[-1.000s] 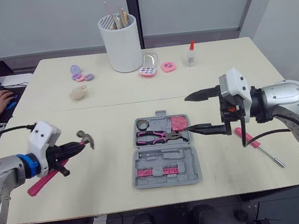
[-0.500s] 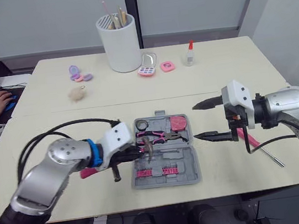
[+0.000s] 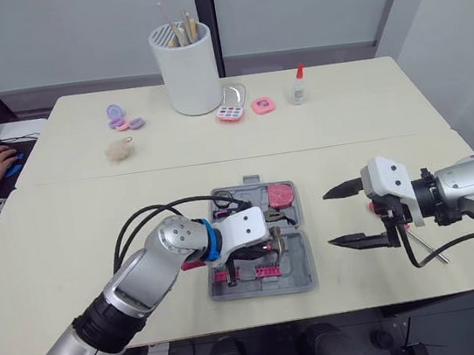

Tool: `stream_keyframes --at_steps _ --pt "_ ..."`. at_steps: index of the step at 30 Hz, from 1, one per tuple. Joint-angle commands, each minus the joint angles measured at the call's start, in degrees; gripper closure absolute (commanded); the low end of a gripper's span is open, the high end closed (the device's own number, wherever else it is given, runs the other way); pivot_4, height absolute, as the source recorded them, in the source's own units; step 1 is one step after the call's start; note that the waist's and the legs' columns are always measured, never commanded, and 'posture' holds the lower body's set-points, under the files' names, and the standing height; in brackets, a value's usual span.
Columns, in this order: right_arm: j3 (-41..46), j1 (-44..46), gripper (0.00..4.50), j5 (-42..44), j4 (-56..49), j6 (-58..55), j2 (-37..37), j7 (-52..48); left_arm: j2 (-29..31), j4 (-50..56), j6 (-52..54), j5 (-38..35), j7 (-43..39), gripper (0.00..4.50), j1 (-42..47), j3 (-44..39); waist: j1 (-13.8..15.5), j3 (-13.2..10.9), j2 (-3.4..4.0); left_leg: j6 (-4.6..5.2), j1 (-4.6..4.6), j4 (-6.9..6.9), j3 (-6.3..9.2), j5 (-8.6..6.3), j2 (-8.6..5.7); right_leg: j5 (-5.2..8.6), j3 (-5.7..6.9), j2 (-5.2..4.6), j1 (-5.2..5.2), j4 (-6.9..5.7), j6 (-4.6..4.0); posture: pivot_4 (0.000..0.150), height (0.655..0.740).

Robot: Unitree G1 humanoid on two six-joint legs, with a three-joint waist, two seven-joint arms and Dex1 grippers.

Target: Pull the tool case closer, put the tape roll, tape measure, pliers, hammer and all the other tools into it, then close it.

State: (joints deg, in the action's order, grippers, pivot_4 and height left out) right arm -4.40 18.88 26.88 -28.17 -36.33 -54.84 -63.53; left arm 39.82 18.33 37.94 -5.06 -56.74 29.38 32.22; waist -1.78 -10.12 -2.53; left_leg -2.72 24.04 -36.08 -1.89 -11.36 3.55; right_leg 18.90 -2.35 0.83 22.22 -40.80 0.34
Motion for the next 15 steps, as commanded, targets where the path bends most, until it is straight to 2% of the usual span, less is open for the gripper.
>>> stream_keyframes --at_steps 1,8,15 --pt "3.06 -0.42 0.00 1.85 -3.57 -1.27 -0.88 0.99 -2.05 0.02 -1.94 1.91 -0.16 4.42 1.60 1.26 0.03 0.00 0.00 0.00 0.00 -0.01 0.00 0.00 0.00 0.00 0.00 0.00 0.00 0.00 0.01 0.150 0.7400" --pt "4.63 -2.24 0.00 3.09 -6.05 -3.15 -1.29 2.31 -7.19 -6.35 -3.86 5.51 -0.39 4.42 4.67 3.87 0.09 0.00 0.00 0.00 0.01 -0.03 0.01 0.00 -0.05 0.01 0.00 -0.02 -0.03 0.00 0.02 0.150 0.7400" --pt "5.36 -2.93 0.00 3.41 -6.30 -3.56 -1.58 2.98 -9.89 -10.00 -3.11 8.25 -0.63 4.42 6.29 5.32 0.03 0.00 0.00 0.00 0.00 -0.03 0.02 0.00 -0.05 0.01 0.00 0.04 -0.04 0.00 0.01 0.150 0.7400"
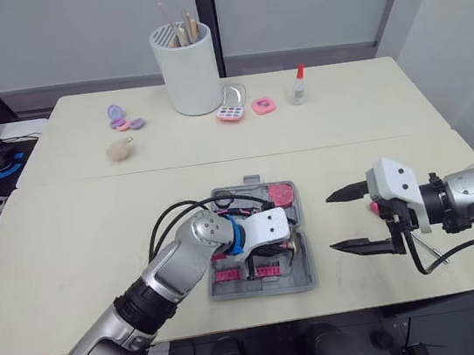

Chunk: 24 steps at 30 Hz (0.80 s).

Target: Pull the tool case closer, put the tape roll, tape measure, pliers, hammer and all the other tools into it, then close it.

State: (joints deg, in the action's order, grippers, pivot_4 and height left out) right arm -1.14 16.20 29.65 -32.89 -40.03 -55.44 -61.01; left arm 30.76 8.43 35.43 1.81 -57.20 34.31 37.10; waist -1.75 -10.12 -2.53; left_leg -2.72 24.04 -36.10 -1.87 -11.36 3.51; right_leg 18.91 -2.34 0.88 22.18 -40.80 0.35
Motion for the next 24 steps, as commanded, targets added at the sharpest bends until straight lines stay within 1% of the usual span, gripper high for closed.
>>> stream_keyframes --at_steps 1,12,24 --pt "2.08 -0.37 0.00 0.45 -1.55 0.27 -0.92 0.64 -0.98 -0.62 -0.68 1.80 -0.22 4.42 1.41 0.62 0.03 0.00 0.00 0.00 0.00 0.00 0.00 0.00 0.00 0.00 -0.01 0.00 0.00 0.00 0.00 0.150 0.7400" --pt "3.06 -2.08 0.00 1.06 -2.24 -0.06 -1.53 1.49 -3.71 -2.02 1.23 3.58 -0.38 4.42 0.57 1.80 0.04 0.00 0.00 0.00 0.01 0.00 0.01 0.00 0.00 0.00 0.01 0.00 0.00 0.00 0.01 0.150 0.7400" --pt "4.34 -4.13 0.00 1.80 -3.77 -0.49 -2.15 2.23 -6.09 -6.06 2.66 6.68 -0.77 4.42 2.47 3.46 0.08 0.03 0.06 0.00 -0.04 -0.02 0.01 0.00 -0.04 0.02 0.00 -0.02 -0.07 0.00 0.03 0.150 0.7400"
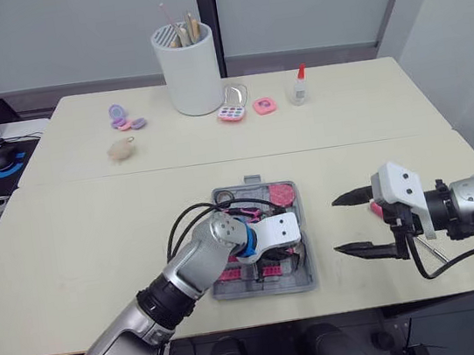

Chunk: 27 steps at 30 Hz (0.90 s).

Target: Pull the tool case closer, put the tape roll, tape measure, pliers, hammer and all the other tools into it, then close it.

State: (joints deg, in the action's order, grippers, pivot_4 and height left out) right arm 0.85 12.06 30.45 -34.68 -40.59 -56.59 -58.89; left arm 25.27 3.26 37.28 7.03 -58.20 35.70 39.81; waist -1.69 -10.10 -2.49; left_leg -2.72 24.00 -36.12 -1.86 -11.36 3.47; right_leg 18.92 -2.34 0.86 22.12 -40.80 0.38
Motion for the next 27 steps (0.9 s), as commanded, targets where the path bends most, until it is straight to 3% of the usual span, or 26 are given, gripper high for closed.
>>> stream_keyframes --at_steps 1,5,13,20,26,27 --pt "2.46 -0.11 0.00 1.09 -2.10 -0.01 -1.01 0.22 -0.70 -0.93 1.15 1.54 0.19 4.42 1.15 0.81 0.03 0.02 0.04 0.00 -0.02 0.00 0.01 0.00 0.00 0.01 0.00 0.00 -0.03 0.00 0.02 0.150 0.7400" --pt "2.69 -0.55 0.00 1.16 -2.28 0.03 -1.05 0.45 -0.74 -1.05 1.82 1.72 0.09 4.42 1.52 1.08 0.03 0.03 0.04 0.00 -0.07 -0.02 0.02 0.00 -0.01 0.04 0.00 -0.01 -0.08 0.00 0.14 0.150 0.7400" --pt "2.18 -0.26 0.00 0.95 -1.78 0.45 -0.67 0.59 0.31 2.43 1.50 -0.33 -0.68 1.88 0.92 -1.34 -0.15 0.03 0.05 0.00 -0.08 -0.01 0.01 0.00 0.01 0.03 0.00 0.04 -0.08 0.00 0.13 0.150 0.7400" --pt "1.43 0.58 0.00 0.32 -0.42 1.17 -0.68 -0.04 7.26 10.48 -1.76 -3.59 -3.25 1.88 -1.53 -6.98 -0.12 0.03 0.05 0.00 -0.07 0.00 0.01 0.00 0.04 0.01 -0.02 0.03 -0.06 0.00 0.11 0.150 0.7400" --pt "0.58 1.90 0.00 -0.21 1.32 2.00 -0.50 -0.70 11.12 9.61 -11.67 -10.13 -4.77 1.88 -6.73 -16.91 -0.14 0.03 0.06 0.00 -0.08 0.00 0.00 0.00 0.10 0.01 -0.02 -0.02 -0.06 0.01 0.10 0.150 0.7400" --pt "0.44 2.10 0.00 -0.27 1.58 2.18 -0.47 -0.83 11.21 9.06 -12.44 -11.15 -4.82 2.05 -7.60 -18.31 -0.12 0.03 0.06 0.00 -0.08 0.00 -0.03 0.00 0.13 -0.01 -0.03 -0.03 -0.06 0.02 0.06 0.150 0.7400"
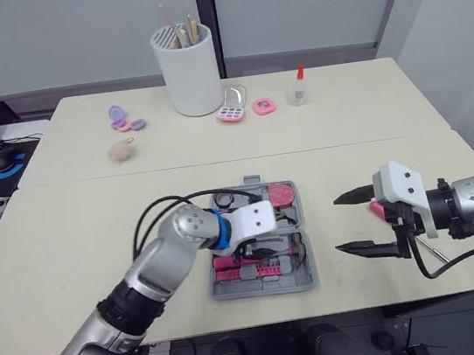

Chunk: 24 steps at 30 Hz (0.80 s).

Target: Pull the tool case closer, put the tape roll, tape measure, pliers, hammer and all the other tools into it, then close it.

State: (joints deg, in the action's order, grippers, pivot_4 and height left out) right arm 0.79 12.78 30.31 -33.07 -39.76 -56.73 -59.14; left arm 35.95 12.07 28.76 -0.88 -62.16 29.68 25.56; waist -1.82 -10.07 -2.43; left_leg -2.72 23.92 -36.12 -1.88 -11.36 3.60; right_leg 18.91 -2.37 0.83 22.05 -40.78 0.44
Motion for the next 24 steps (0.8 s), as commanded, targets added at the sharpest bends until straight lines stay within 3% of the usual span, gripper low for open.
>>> stream_keyframes --at_steps 1,8,9,24 --pt "0.38 1.57 0.00 -0.16 0.18 1.49 -0.30 -0.69 0.31 -0.29 -4.14 -4.54 -0.80 2.26 -2.34 -5.46 0.06 0.00 0.00 0.00 0.01 0.00 0.01 0.00 0.00 -0.01 0.01 -0.01 0.00 0.00 -0.01 0.150 0.7400" --pt "-0.02 2.42 0.00 -0.03 0.21 1.53 -0.55 -1.25 0.51 -2.23 -8.20 -7.33 -2.11 4.33 -4.91 -8.04 0.14 0.00 0.00 0.00 0.02 0.00 0.00 0.00 -0.02 0.00 0.02 -0.05 0.00 0.00 0.00 0.150 0.7400" --pt "0.09 2.40 0.00 0.07 0.11 1.46 -0.61 -1.29 0.58 -2.30 -8.54 -7.31 -2.27 4.47 -5.15 -7.98 0.13 0.00 0.00 0.00 0.02 0.00 0.01 0.00 -0.02 0.00 0.02 -0.04 0.00 0.00 0.00 0.150 0.7400" --pt "0.52 2.23 0.00 0.62 -0.53 0.81 -0.97 -1.34 1.67 -6.37 -13.99 -4.39 -2.72 4.47 -10.03 -6.82 0.07 -0.01 0.01 0.00 0.00 0.00 0.01 0.00 0.00 -0.01 0.03 -0.03 0.00 0.00 -0.02 0.150 0.7400"
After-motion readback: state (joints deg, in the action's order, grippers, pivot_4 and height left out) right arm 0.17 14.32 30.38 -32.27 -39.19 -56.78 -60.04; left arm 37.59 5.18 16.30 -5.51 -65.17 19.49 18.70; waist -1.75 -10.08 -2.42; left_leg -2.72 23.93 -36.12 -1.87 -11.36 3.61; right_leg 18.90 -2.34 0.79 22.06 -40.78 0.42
